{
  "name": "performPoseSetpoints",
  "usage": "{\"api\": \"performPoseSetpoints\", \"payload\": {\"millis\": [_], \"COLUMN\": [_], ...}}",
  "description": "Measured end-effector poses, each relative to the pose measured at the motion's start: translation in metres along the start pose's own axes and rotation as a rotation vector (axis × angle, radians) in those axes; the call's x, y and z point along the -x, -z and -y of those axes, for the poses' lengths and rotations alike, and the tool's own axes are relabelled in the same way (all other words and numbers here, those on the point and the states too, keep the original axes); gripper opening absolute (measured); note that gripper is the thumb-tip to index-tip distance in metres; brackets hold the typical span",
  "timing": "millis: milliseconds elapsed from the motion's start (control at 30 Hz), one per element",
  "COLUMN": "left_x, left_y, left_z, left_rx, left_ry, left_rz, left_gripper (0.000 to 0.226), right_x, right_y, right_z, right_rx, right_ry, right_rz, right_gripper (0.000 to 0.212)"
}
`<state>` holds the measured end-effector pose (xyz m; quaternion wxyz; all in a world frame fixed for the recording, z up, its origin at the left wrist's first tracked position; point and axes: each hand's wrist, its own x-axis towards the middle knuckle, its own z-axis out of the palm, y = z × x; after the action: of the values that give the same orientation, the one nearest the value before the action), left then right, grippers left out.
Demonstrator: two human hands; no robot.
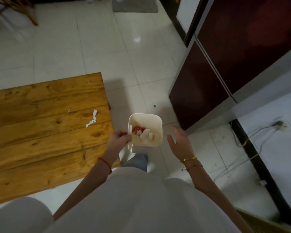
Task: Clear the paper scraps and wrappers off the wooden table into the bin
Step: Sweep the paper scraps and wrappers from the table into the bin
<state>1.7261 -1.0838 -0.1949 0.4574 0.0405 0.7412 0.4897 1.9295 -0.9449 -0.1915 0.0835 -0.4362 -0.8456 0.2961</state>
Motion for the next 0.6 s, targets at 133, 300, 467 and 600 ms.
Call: {"api": "performPoseSetpoints", "payload": {"millis": [133,300,467,600], "left_x": [-0.038,-0.095,-0.146,-0.179], "left_y": [-0.008,-0.011,-0.001,0.011], "left_z": [-0.021,-0.059,-0.107,-0.138], "left_rx": [0.052,0.120,0.159,0.206], "left_ry": [0.026,0.029,0.016,0.026], "left_rz": [-0.062,-0.136,-0.216,-0.304], "left_gripper": [0.027,0.019,0.026,0.024], "right_x": [-0.063,-0.162,-0.270,-0.344], "right_y": [0.001,0.004,0.005,-0.001], "right_z": [0.000,0.013,0.047,0.081], "right_rx": [-0.012,-0.013,0.019,0.031], "right_ry": [0.036,0.121,0.249,0.359], "right_rz": [0.047,0.103,0.189,0.234], "right_gripper": [0.041,0.041,0.038,0.036]}}
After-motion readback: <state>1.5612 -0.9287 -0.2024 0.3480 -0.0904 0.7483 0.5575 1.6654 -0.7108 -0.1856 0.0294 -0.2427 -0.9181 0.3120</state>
